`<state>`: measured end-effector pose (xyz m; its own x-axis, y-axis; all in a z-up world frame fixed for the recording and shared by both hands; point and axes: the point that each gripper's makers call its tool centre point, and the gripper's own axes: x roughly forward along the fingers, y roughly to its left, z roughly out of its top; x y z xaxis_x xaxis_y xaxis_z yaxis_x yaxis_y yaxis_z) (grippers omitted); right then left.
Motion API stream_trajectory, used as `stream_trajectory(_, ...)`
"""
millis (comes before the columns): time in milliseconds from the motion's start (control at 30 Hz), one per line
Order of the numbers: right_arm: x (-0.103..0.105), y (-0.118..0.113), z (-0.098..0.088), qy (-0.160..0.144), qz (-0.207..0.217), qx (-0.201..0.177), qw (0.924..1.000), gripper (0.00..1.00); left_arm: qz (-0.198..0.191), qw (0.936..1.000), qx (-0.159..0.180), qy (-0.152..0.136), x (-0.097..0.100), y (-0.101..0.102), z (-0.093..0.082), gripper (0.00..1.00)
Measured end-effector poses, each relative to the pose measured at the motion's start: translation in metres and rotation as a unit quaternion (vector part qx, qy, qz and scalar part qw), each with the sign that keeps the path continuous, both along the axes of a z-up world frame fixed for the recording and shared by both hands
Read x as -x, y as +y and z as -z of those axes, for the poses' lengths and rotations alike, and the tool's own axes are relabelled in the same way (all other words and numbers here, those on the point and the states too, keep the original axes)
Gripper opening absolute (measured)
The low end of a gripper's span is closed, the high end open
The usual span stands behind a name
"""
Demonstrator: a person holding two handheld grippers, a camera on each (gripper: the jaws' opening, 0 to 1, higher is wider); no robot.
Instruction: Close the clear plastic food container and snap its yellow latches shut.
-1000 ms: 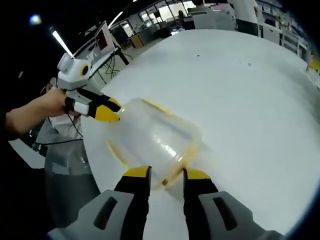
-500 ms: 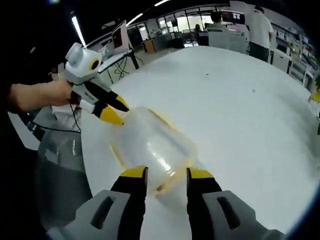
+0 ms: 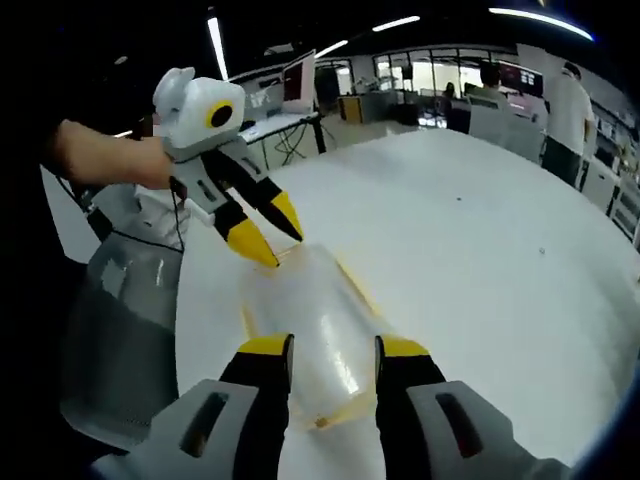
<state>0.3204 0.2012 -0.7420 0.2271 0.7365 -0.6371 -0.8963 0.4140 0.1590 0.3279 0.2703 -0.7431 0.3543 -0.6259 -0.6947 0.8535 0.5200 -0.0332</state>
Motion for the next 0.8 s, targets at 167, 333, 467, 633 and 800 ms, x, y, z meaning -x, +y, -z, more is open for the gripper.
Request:
stream_trajectory(167, 0.001, 0.017, 0.002, -0.001, -0.024, 0.008, 0.9997, 0.32, 0.041, 0.9991, -0.009, -0.009, 0.01, -0.017, 0.005, 0.14)
stream_trajectory(333, 0.001, 0.023, 0.007, -0.012, -0.049, 0.028, 0.9984, 0.33, 0.066, 0.9975, -0.013, -0.021, 0.016, -0.028, 0.005, 0.16)
stream_trajectory(467, 0.001, 0.026, 0.008, -0.011, -0.052, 0.026, 0.9982, 0.33, 0.08, 0.9964, -0.019, -0.02, 0.02, -0.03, 0.009, 0.16)
stream_trajectory(633, 0.002, 0.027, 0.014, -0.011, -0.061, 0.039, 0.9973, 0.33, 0.1, 0.9942, -0.031, -0.025, 0.022, -0.032, 0.01, 0.16)
stream_trajectory(800, 0.002, 0.029, 0.017, -0.019, -0.072, 0.055, 0.9957, 0.33, 0.104, 0.9936, -0.035, -0.025, 0.023, -0.033, 0.013, 0.17)
